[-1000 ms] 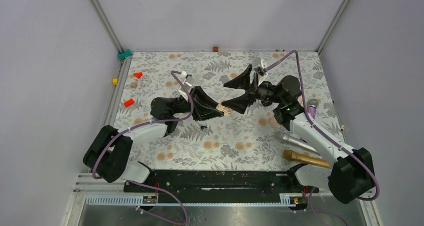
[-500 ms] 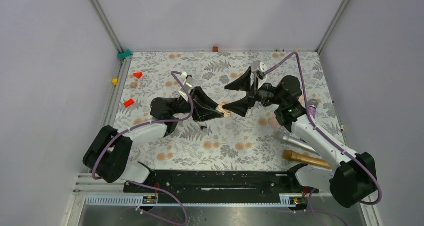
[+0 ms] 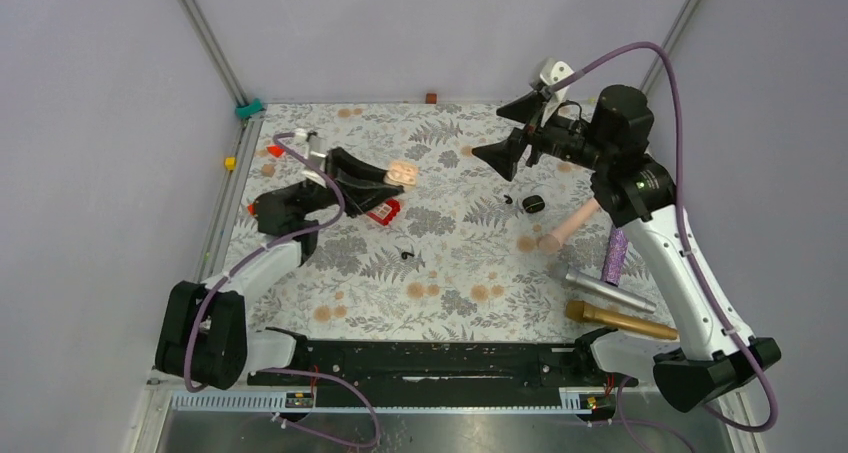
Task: Insert the wireless bluetooth earbuds into the charging case
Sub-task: Pick up the earbud from the center of the board.
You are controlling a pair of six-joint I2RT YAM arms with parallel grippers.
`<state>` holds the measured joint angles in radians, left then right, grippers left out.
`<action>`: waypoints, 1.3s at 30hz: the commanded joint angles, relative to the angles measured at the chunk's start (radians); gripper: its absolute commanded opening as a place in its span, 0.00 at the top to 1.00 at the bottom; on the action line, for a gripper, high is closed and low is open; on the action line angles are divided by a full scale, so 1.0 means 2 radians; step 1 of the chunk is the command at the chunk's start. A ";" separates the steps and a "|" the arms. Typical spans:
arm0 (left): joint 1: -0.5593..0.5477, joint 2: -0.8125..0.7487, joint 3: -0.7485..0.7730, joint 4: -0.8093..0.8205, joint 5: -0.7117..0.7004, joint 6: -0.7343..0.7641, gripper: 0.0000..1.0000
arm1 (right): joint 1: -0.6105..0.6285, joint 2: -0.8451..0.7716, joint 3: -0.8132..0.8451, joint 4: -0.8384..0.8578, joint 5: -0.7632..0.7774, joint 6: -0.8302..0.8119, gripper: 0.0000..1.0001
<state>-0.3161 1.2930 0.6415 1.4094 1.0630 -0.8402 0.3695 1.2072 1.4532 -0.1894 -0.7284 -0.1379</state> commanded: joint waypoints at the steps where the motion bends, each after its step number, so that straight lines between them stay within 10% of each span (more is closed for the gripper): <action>1: 0.084 -0.030 0.007 0.032 0.006 0.014 1.00 | -0.007 0.056 -0.025 -0.113 0.119 -0.067 0.01; 15: 0.304 -0.083 -0.069 0.032 0.011 0.038 1.00 | 0.059 0.430 0.249 -0.156 0.298 0.013 0.01; 24: 0.322 -0.069 -0.071 0.030 0.004 0.045 1.00 | 0.103 0.656 0.526 -0.203 0.361 -0.042 0.07; 39: 0.322 -0.099 -0.095 0.030 0.010 0.077 1.00 | 0.183 0.717 0.531 -0.136 0.442 -0.198 0.17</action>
<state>0.3248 1.1385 0.4625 1.4078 1.0752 -0.7212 0.6907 2.6389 2.4897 -0.5259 0.0532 -0.3927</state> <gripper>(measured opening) 0.283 0.831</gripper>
